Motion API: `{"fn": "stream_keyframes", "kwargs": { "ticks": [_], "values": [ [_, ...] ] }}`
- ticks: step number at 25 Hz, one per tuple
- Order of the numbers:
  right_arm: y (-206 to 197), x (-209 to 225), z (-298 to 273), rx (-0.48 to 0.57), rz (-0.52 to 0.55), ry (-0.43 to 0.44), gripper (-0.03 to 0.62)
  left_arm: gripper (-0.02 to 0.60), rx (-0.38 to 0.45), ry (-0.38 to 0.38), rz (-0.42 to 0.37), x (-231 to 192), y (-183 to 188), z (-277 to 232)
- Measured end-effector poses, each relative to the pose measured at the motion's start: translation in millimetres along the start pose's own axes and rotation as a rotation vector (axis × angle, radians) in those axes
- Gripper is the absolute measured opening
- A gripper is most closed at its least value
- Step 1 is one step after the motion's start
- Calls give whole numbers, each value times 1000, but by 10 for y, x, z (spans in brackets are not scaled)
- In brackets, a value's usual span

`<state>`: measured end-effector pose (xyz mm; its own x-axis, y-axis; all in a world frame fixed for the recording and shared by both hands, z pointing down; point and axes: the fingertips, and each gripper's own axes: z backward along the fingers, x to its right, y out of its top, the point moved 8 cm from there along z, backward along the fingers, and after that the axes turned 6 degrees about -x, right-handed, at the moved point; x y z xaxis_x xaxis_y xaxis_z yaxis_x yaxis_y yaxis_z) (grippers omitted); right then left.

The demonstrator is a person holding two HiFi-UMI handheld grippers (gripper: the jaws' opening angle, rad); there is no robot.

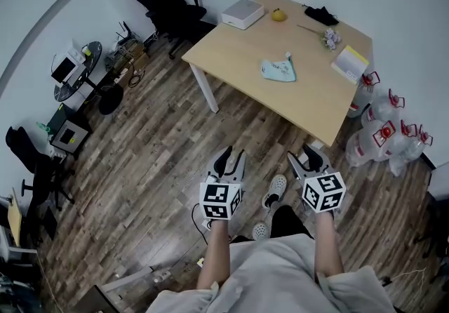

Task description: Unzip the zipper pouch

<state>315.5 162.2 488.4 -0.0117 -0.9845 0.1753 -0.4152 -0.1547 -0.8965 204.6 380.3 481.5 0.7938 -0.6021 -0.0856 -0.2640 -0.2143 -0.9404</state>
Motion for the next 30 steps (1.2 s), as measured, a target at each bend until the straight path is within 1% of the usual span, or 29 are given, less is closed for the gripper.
{"fn": "stream_keyframes", "kwargs": {
  "ticks": [7,12,16,22,26,30],
  "values": [
    [290,376,-609,12,-6,3,233,147,-4,17,1,-332,161,-588],
    [540,732,-1087,-2,-16,2,233,147,-7,21,2,-595,434,-1206],
    [813,1127,-1426,-7,-38,-18,233,147,-17,-2,-15,-723,744,-1799],
    [1270,1811,-1851,16,-73,-51,233,147,-20,-39,-54,-827,1278,-2729],
    [1410,2222,-2142,23,-114,-75,233,147,-38,-69,-85,-855,1477,-3268],
    [1509,2514,-2412,14,-152,-97,233,147,-65,-89,-110,-936,1632,-3693]
  ]
}}
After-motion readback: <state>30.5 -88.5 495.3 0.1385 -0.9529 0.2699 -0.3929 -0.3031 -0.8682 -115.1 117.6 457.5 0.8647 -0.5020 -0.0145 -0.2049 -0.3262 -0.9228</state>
